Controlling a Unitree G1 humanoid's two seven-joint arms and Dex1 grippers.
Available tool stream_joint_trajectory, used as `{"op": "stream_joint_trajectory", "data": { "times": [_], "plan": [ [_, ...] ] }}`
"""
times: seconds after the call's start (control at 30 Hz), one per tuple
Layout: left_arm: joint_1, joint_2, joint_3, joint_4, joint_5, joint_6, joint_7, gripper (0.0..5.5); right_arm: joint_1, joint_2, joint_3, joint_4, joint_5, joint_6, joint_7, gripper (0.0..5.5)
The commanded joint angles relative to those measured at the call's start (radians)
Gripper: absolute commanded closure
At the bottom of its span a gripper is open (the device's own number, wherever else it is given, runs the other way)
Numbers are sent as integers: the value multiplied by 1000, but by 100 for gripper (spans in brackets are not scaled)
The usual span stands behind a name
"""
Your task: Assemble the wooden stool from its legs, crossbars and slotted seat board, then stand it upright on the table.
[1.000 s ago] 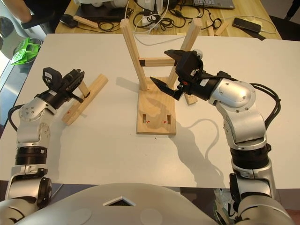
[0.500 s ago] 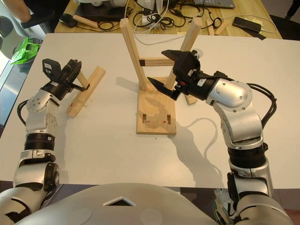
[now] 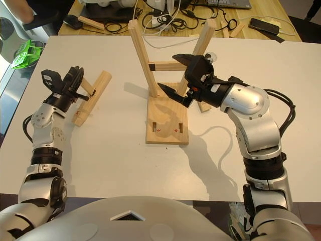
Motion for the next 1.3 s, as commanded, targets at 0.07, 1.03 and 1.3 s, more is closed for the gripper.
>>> {"op": "stream_joint_trajectory", "data": {
  "times": [0.07,1.03,1.3],
  "plan": [
    [51,30,-83,20,96,165,1,509,-7,-2,1,-8,1,7,-1,161],
    [-277,150,0,-484,60,480,132,319,21,10,7,-15,-6,-1,-17,161],
    [-284,81,-24,-244,93,459,153,319,8,13,17,-8,-9,-6,-19,161]
  ]
}}
